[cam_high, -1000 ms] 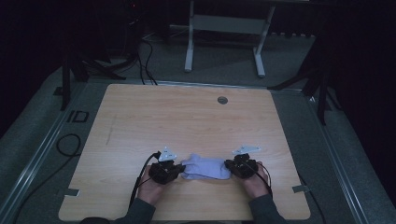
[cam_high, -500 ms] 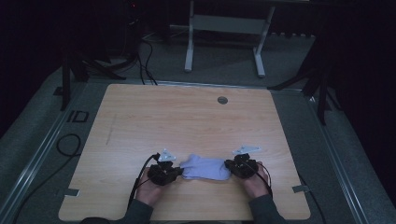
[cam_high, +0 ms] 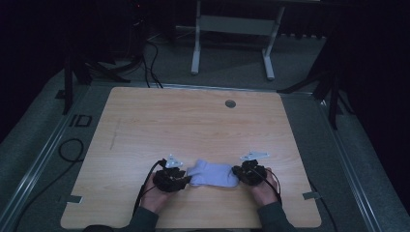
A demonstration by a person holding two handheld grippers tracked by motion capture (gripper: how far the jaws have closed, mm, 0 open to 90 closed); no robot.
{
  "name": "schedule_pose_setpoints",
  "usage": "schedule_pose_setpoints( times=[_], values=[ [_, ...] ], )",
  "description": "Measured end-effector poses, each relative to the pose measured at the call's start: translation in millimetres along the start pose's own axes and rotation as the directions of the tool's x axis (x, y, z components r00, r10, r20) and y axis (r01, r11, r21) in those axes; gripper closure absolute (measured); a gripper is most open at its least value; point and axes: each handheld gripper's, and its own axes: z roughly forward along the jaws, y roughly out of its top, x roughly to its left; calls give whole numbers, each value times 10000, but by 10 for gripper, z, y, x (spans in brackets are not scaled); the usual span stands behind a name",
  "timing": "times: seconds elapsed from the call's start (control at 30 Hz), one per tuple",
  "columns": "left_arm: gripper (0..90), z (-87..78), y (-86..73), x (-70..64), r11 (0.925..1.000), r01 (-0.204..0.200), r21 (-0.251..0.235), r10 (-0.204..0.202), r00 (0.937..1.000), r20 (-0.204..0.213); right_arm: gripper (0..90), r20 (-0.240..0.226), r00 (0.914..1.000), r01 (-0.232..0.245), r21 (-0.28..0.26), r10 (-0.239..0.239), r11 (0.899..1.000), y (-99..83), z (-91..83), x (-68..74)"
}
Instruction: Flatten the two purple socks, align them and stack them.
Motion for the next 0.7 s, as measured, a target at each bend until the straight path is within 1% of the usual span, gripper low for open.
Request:
schedule_pose_setpoints(
  times=[0.07,0.13,0.2,0.27,0.33,0.4,0.47,0.53,0.63,0.7],
  values=[
    [616,-41,12,9,9995,-56,-301,57,10000,21,840,-10,10000,0,12,0,10000,1,0,4],
    [643,-68,19,6,9984,-66,-558,70,10000,70,839,-24,10000,11,27,-11,10000,2,-1,8],
    [677,-81,24,-4,9974,-165,-708,171,9998,78,838,-30,10000,55,31,-55,10000,2,-1,13],
    [698,-81,26,-7,9973,-248,-697,252,9997,56,835,-44,10000,56,45,-56,10000,3,-2,19],
    [700,-76,24,5,9976,-236,-657,239,9997,28,827,-59,10000,55,12,-55,10000,2,-2,26],
    [699,-75,21,24,9979,-180,-621,178,9998,-39,807,-171,9998,112,-78,-113,9999,0,-8,31],
    [697,-82,20,53,9980,-72,-635,67,9999,-88,796,-223,9996,147,-259,-153,9996,6,-27,40],
    [690,-91,19,84,9978,-4,-668,-9,9998,-197,789,-316,9994,125,-572,-143,9983,22,-70,46],
    [683,-106,16,139,9977,128,-663,-152,9992,-366,780,-176,9997,120,-992,-138,9950,43,-151,31],
    [678,-117,13,186,9978,128,-654,-170,9978,-638,771,-3,10000,55,-1165,-56,9932,44,-194,-8]
  ],
)
